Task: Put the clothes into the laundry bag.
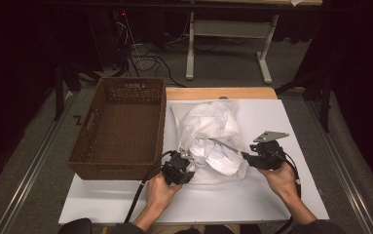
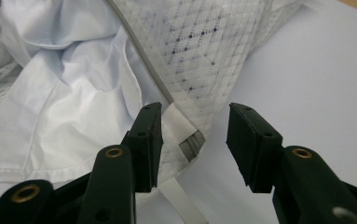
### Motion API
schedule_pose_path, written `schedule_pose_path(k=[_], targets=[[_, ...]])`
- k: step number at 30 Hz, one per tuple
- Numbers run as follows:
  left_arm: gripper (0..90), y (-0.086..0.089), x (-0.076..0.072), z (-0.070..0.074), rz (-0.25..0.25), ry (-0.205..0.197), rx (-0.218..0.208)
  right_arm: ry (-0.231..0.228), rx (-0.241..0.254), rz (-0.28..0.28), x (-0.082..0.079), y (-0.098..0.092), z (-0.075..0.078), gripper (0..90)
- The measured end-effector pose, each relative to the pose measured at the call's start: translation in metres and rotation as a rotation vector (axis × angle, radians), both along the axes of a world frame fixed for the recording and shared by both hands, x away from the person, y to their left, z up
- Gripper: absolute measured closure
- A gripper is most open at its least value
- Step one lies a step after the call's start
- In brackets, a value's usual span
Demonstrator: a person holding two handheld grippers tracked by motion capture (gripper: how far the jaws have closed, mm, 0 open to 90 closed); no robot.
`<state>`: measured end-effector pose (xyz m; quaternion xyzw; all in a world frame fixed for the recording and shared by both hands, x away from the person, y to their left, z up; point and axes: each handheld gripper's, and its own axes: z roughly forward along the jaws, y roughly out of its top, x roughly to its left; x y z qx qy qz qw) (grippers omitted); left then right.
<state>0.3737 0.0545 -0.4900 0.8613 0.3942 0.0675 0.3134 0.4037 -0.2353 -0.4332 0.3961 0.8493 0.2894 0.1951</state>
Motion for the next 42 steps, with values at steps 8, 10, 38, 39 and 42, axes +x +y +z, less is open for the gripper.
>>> schedule_pose_path(k=[8,10,38,39,42], targets=[[86.2,0.007,0.000,0.006,-0.012,0.012,-0.018,0.077,-0.063,0.004,0.012,0.013,-0.022,57.4],[86.3,0.008,-0.001,0.008,-0.015,0.012,-0.026,0.086,-0.106,0.012,0.012,0.017,-0.025,63.0],[55.7,0.009,-0.010,0.019,-0.002,-0.017,0.034,0.087,-0.055,0.233,-0.032,0.024,-0.012,68.0],[57.0,0.009,-0.008,0.017,0.002,-0.017,0.040,0.091,-0.078,0.253,-0.031,0.029,-0.015,68.9],[69.1,0.009,-0.005,0.014,-0.001,-0.021,0.044,0.118,-0.120,0.271,-0.025,0.044,-0.028,72.1]])
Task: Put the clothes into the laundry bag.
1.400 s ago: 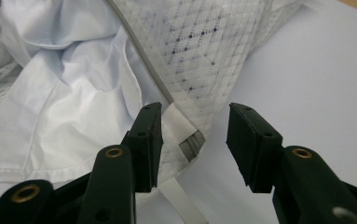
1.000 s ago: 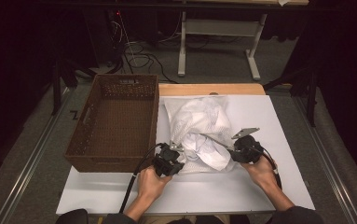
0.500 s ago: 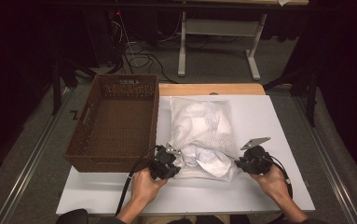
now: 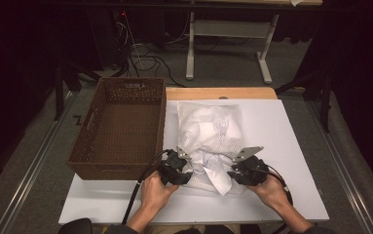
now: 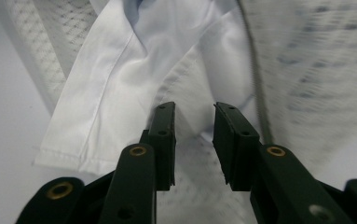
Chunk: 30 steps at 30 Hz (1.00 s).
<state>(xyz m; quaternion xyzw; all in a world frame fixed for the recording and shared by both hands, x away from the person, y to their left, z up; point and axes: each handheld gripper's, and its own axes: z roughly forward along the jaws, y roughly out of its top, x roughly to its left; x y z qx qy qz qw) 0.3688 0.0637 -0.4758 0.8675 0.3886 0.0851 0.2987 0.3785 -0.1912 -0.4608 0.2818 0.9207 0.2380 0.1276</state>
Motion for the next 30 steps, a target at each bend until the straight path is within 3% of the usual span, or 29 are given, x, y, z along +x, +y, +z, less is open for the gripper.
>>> schedule_pose_path(k=[2,4,13,18,20,21,24,30], targets=[[81.3,-0.001,-0.001,0.000,-0.018,-0.018,0.010,0.009,-0.019,-0.002,0.006,0.009,-0.007,75.6],[86.2,-0.001,-0.003,0.000,-0.029,-0.026,0.025,-0.009,-0.020,0.009,0.013,0.016,-0.011,79.9],[87.7,0.005,-0.018,0.005,-0.049,-0.037,0.028,-0.070,-0.056,-0.068,0.038,0.033,-0.022,86.9],[88.0,0.013,-0.023,0.000,-0.048,-0.021,0.034,-0.123,-0.057,-0.204,0.059,0.029,-0.029,87.7],[87.9,0.015,-0.023,-0.003,-0.045,-0.010,0.022,-0.158,-0.077,-0.222,0.065,0.028,-0.030,87.5],[87.8,0.015,-0.022,-0.004,-0.047,-0.004,0.022,-0.151,-0.076,-0.236,0.066,0.028,-0.030,87.1],[85.5,0.013,-0.022,-0.004,-0.051,-0.010,0.006,-0.156,-0.068,-0.227,0.065,0.027,-0.028,80.9],[68.5,0.016,-0.023,0.004,-0.014,-0.034,-0.017,-0.135,0.008,-0.182,0.044,0.014,-0.010,68.0]])
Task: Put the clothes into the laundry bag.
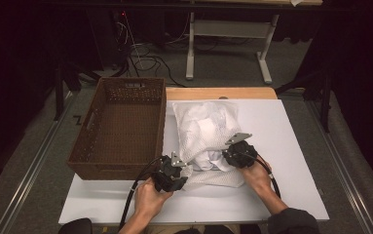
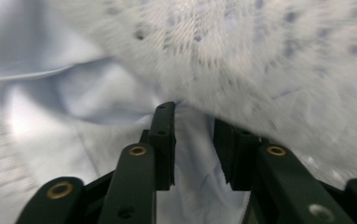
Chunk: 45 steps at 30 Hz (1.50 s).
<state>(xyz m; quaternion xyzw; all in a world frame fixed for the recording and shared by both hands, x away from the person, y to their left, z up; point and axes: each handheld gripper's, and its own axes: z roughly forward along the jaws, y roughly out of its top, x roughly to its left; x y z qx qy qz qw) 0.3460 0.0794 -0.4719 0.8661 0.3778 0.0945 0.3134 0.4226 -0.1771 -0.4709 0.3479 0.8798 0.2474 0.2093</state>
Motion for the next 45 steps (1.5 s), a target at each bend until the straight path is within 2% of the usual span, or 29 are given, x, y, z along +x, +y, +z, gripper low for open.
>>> schedule_pose_path(k=[7,15,17,19,22,23,25,27,29,34,39,43,45], targets=[[61.0,-0.002,0.002,0.005,0.025,0.001,0.020,-0.022,0.050,0.018,-0.020,-0.024,0.017,66.3],[58.8,-0.003,0.010,-0.002,0.050,-0.003,0.007,-0.019,0.086,-0.049,-0.027,-0.050,0.018,63.7],[60.9,-0.002,0.011,-0.007,0.054,-0.004,0.001,-0.011,0.089,-0.067,-0.027,-0.054,0.014,61.5],[66.7,0.000,0.013,-0.011,0.047,0.009,-0.025,0.016,0.088,-0.089,-0.026,-0.057,0.009,58.2],[78.1,0.000,0.014,-0.014,0.026,0.021,-0.017,0.051,0.098,-0.112,-0.022,-0.059,0.001,56.0],[81.7,-0.001,0.014,-0.014,0.024,0.020,-0.012,0.049,0.092,-0.111,-0.021,-0.059,-0.002,57.7],[86.0,-0.002,0.013,-0.013,0.019,0.021,-0.008,0.054,0.085,-0.096,-0.021,-0.057,-0.005,69.3],[87.2,-0.001,0.012,-0.012,0.022,0.016,-0.008,0.034,0.061,-0.069,-0.024,-0.054,-0.005,80.1],[87.6,0.000,0.012,-0.011,0.027,0.018,-0.011,0.026,0.046,-0.058,-0.026,-0.054,-0.003,85.6],[87.9,0.002,0.015,-0.012,0.040,0.024,-0.009,0.024,0.033,-0.067,-0.028,-0.068,0.002,87.1],[87.9,-0.001,0.018,-0.017,0.036,0.042,0.006,0.055,0.025,-0.071,-0.034,-0.083,0.000,87.2],[87.8,0.000,0.019,-0.017,0.034,0.049,0.004,0.066,0.034,-0.059,-0.040,-0.083,0.000,85.7],[87.5,-0.001,0.019,-0.018,0.032,0.053,0.001,0.041,0.031,-0.051,-0.041,-0.078,0.001,81.3]])
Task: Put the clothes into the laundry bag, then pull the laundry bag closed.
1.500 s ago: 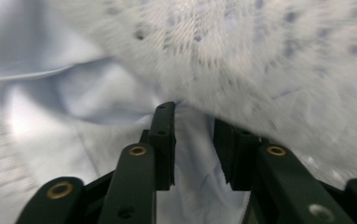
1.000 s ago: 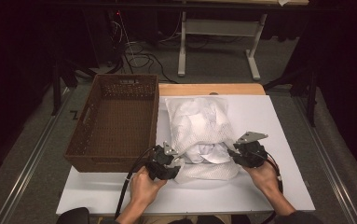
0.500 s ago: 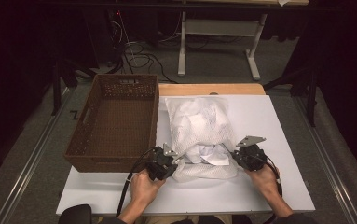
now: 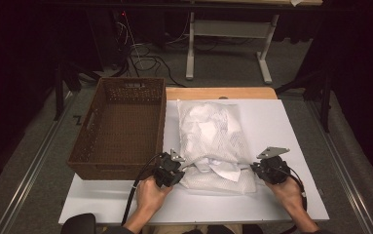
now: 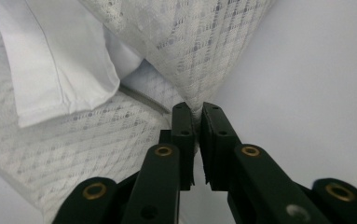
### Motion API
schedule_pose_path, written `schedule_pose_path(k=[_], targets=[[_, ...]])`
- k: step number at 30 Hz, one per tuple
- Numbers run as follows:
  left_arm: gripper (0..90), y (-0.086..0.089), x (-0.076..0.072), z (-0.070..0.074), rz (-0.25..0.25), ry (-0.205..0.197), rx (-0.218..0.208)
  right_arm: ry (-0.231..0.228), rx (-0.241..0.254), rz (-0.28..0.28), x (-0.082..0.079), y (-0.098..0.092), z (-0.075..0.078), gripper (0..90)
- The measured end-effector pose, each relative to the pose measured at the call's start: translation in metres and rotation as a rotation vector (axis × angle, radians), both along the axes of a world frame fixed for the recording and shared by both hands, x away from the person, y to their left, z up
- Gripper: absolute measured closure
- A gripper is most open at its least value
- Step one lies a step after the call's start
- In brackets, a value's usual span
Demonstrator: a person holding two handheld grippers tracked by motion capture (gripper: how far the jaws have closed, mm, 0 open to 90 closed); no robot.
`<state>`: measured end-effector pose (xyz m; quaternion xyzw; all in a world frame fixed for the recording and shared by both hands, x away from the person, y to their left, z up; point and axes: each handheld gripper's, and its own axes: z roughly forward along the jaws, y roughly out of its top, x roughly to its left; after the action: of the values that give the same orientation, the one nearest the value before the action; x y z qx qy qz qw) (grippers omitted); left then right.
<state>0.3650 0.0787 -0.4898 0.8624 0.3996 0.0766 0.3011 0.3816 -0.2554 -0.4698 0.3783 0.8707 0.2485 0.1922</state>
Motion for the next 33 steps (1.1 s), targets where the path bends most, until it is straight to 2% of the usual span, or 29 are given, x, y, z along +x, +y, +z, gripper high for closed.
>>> schedule_pose_path(k=[3,5,7,9,10,13,15,18,23,24,26,31,33], targets=[[87.1,-0.001,-0.001,-0.001,-0.005,0.002,0.001,-0.046,0.009,0.015,0.002,0.008,0.006,71.2],[86.9,-0.001,-0.002,0.001,-0.003,0.000,-0.008,-0.058,0.022,0.025,0.002,0.010,0.012,66.9],[86.7,0.001,0.000,0.001,-0.007,0.005,-0.015,-0.060,0.061,0.014,0.003,0.006,0.017,64.0],[86.2,0.001,0.000,0.001,0.001,0.009,-0.032,-0.061,0.119,-0.014,0.005,-0.002,0.023,62.8],[86.0,0.001,0.001,0.000,-0.005,0.010,-0.027,-0.064,0.138,-0.029,0.007,-0.006,0.026,62.3],[84.8,0.000,-0.001,0.000,-0.007,0.010,-0.024,-0.064,0.132,-0.085,0.018,-0.011,0.029,58.3],[82.5,0.001,-0.001,0.002,-0.006,0.000,-0.018,-0.030,0.128,-0.110,0.029,-0.008,0.027,54.6],[76.6,0.003,0.000,0.004,0.004,-0.007,-0.021,-0.007,0.113,-0.121,0.040,0.003,0.021,51.6],[67.3,0.003,0.001,0.004,0.017,-0.012,-0.029,0.043,0.125,-0.096,0.056,0.023,0.013,48.9],[65.9,0.002,0.001,0.004,0.022,-0.016,-0.040,0.063,0.128,-0.095,0.058,0.026,0.011,47.9],[63.6,0.001,0.000,0.005,0.015,-0.015,-0.032,0.106,0.118,-0.091,0.062,0.035,0.005,46.8],[60.0,0.000,0.000,0.006,0.024,-0.024,-0.041,0.167,0.082,-0.075,0.071,0.050,-0.009,49.4],[59.7,0.001,0.000,0.006,0.023,-0.022,-0.043,0.181,0.087,-0.064,0.073,0.052,-0.012,58.0]])
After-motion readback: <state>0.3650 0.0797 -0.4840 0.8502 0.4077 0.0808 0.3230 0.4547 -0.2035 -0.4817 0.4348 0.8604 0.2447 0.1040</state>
